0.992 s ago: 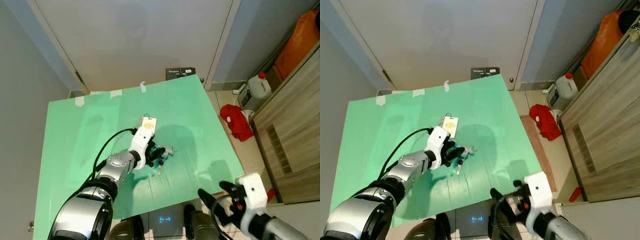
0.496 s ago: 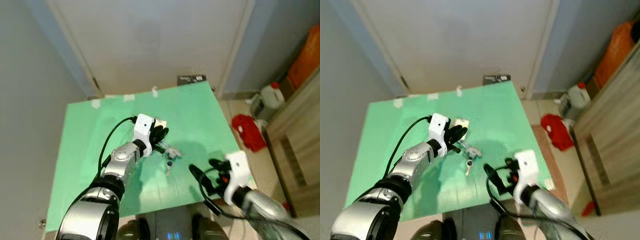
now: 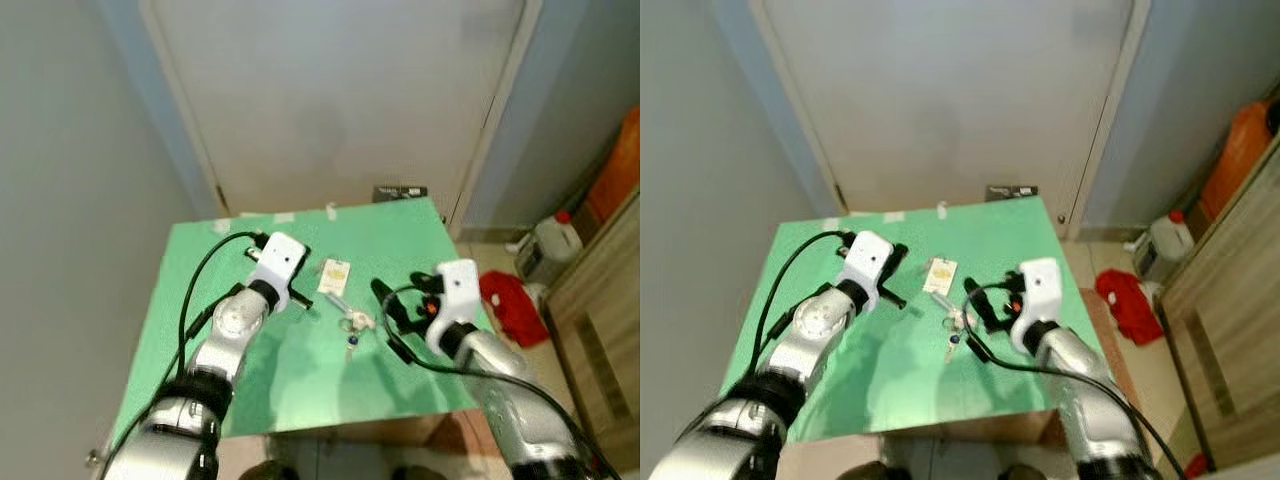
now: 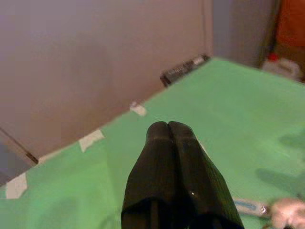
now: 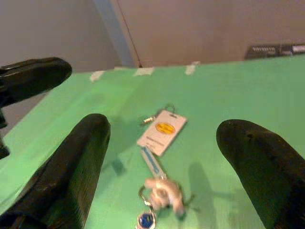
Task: Hang keys on a hook
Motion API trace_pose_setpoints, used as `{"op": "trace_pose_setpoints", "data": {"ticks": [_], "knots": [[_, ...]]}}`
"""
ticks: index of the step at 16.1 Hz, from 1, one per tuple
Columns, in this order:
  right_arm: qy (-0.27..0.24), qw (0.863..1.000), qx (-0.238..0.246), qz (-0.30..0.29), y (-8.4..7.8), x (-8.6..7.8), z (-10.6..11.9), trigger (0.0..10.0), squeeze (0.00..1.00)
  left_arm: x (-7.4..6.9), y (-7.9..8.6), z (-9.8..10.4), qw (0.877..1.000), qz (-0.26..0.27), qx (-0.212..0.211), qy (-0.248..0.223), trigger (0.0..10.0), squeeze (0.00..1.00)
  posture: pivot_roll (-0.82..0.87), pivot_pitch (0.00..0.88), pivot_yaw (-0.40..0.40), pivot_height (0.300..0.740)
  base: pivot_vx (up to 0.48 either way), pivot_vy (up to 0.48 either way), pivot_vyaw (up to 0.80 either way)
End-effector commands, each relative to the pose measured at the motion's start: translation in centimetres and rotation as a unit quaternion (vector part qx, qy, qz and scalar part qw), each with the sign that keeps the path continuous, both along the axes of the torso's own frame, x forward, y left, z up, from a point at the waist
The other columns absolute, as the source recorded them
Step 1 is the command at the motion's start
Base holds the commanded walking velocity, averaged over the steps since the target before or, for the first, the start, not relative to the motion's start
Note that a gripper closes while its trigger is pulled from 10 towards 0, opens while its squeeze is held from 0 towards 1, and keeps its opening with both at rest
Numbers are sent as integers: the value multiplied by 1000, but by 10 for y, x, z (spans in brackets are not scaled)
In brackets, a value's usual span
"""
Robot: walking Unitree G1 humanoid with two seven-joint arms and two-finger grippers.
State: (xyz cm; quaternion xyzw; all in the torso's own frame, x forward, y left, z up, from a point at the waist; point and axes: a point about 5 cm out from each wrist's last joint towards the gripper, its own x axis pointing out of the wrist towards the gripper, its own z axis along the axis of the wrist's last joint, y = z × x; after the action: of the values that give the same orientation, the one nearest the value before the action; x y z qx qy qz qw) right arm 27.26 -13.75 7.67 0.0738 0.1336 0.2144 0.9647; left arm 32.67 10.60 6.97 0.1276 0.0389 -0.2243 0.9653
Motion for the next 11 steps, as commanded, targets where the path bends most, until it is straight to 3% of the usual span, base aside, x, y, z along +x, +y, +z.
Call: {"op": "trace_pose_setpoints", "data": {"ticks": [1,5,9,10,11], "knots": [[-2,1000,-3,4,1,2,-1,10000,0,-3,-2,-1,1000,8,-6,1,0,0,-36,0,72,740,0,0,0],[-11,1000,-8,13,2,12,-2,10000,0,-30,-11,-16,997,13,-67,20,0,0,-12,0,35,740,0,0,0],[-15,1000,-11,18,3,15,-3,10000,0,-28,-2,-8,998,45,-53,7,0,0,-12,0,28,740,0,0,0],[-15,1000,-12,18,3,16,-3,10000,0,-27,2,-6,997,61,-45,3,6706,0,-12,0,27,740,0,0,0],[-17,1000,-12,17,2,16,-3,10000,0,-27,3,-4,997,67,-44,-2,10000,0,-13,0,27,740,0,0,0]]}}
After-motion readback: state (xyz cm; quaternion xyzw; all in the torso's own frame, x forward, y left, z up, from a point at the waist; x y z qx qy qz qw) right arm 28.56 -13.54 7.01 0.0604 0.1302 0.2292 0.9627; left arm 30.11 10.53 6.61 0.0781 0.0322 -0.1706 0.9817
